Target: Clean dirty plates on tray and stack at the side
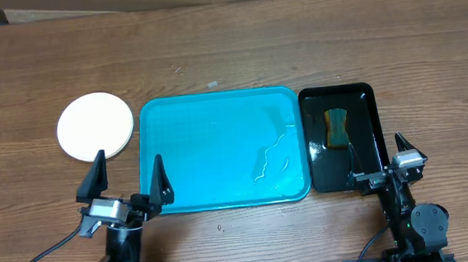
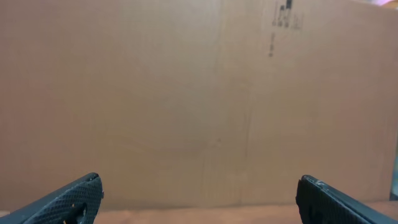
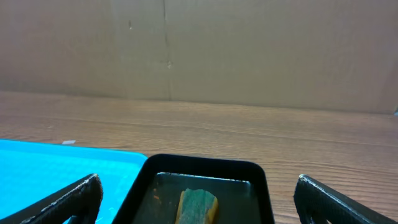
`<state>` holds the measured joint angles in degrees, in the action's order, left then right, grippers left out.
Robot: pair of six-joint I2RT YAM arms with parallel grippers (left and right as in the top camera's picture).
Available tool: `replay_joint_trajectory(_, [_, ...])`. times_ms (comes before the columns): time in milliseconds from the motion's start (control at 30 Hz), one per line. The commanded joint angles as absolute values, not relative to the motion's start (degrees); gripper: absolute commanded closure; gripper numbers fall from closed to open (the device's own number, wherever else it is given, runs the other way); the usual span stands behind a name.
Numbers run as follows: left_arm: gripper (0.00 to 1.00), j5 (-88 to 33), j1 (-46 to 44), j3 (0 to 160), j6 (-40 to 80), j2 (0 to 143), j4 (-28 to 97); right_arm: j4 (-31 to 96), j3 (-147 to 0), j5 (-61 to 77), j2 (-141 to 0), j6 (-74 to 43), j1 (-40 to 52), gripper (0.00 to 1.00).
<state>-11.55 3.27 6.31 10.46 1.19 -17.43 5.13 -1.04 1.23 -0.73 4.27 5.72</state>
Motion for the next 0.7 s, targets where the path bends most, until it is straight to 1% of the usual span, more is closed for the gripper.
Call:
replay_joint_trajectory(0, [0.00,-8.78,2.42,4.10,9.85,0.19,-17.87,4.82,-0.47,0.93,-0.19,4.34,5.50,0.00])
replay_joint_trajectory(200, [0.00,-5.82,2.22,0.58,9.87,0.19,-12.49,4.82,-0.47,0.93,-0.19,4.34,5.50,0.00])
replay_joint_trajectory(400, [0.00,-5.30,2.07,0.27,9.82,0.19,-3.95,4.82,-0.47,0.93,-0.19,4.34,5.50,0.00])
replay_joint_trajectory(533, [0.00,-3.22,2.07,0.27,9.82,0.19,4.84,4.82,-0.47,0.93,-0.19,4.34,5.50,0.00])
replay_joint_trajectory(667, [0.00,-2.52,1.93,0.27,9.65,0.30,4.29,4.82,-0.47,0.93,-0.19,4.34,5.50,0.00])
